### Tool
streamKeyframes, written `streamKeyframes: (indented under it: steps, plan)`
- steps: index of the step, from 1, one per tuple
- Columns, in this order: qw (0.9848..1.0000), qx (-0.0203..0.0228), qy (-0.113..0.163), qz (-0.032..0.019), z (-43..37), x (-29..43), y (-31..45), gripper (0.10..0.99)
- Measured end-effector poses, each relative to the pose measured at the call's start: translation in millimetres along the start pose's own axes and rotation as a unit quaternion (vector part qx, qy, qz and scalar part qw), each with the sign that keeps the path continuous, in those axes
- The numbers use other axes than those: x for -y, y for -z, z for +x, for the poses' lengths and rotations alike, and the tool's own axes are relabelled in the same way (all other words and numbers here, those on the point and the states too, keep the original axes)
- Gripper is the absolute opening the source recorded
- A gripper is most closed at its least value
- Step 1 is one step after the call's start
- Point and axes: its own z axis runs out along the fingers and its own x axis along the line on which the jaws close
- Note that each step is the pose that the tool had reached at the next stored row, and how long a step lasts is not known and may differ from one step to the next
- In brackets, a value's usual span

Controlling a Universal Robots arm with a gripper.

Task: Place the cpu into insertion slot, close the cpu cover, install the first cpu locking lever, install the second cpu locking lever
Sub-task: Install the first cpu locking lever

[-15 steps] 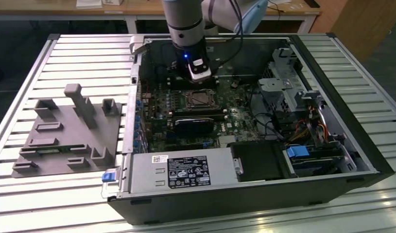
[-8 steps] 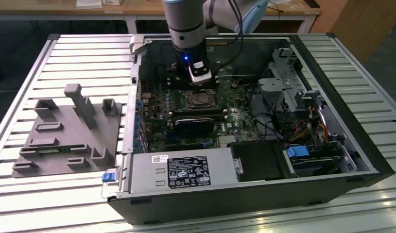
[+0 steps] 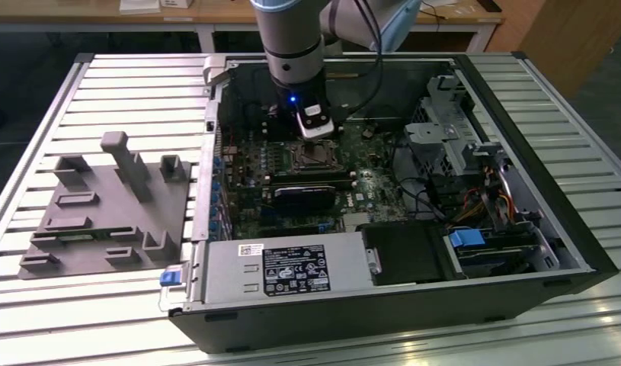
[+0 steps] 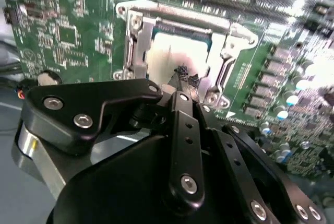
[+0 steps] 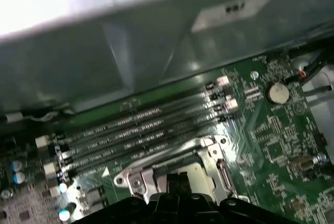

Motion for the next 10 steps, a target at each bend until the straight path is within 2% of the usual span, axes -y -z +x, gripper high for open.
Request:
streamKeyframes:
  steps: [2,3,8,10]
  plan:
    - [1.0000,0.0009,0.000,0.0024,-1.1,2.7,0.2,0.102]
    - [1.0000,0.0018,0.001,0.0052,-1.5,3.5,0.2,0.102]
    - [0.9997,0.0070,0.004,0.0239,-4.0,4.3,0.1,0.102]
    - [0.9996,0.0071,0.005,0.0255,-4.9,4.1,-0.1,0.102]
